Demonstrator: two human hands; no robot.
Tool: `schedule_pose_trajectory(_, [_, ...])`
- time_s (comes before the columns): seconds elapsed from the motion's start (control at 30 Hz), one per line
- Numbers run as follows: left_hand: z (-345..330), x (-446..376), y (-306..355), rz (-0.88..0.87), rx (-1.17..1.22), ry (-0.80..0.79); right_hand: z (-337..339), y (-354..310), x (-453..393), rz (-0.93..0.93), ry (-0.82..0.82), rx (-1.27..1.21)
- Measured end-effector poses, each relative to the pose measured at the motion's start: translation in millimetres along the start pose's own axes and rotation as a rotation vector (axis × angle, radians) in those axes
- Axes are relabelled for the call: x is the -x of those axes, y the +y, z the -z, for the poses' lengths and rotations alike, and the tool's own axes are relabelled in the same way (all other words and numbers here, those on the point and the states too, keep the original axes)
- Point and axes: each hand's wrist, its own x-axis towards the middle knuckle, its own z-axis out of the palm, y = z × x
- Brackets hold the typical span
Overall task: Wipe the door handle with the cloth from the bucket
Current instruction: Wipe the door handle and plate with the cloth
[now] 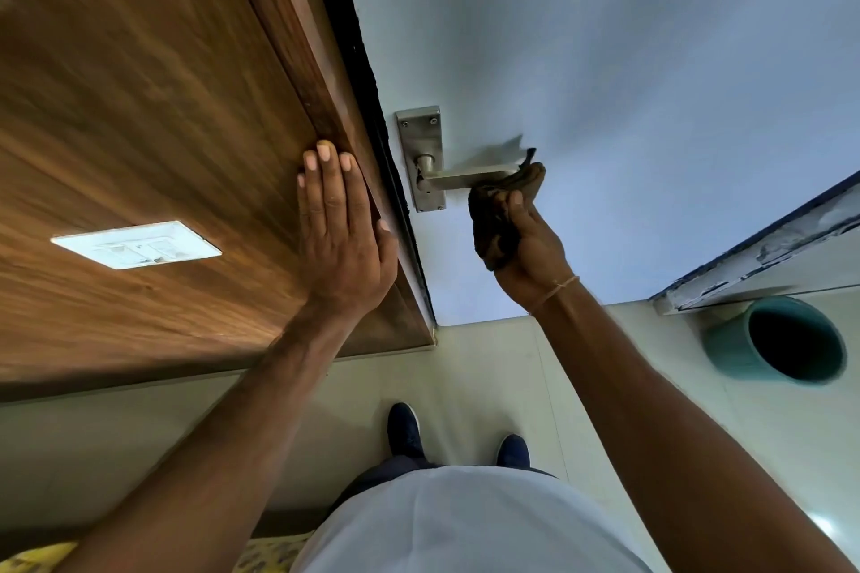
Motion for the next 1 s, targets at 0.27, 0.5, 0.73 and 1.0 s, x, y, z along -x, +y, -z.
schedule_pose_trajectory(0.27, [3,0,-1,-0.014,-0.001,-0.026,-59,36,5,-0.116,0.036,0.047])
schedule_pose_trajectory(0.5, [4,1,-5,-0.035,-0.02,-0.03,-33,10,-15,-0.046,0.085,-0.198])
schedule_pose_trajectory(0.73, [3,0,-1,-0.018,-0.001,-0.029,-65,26,-6,-0.258,-0.011,-0.288])
schedule_pose_trajectory(1.0, [1,0,-5,-0.028,-0.002,-0.02,-89,24,-5,-0.442,0.01,-0.589])
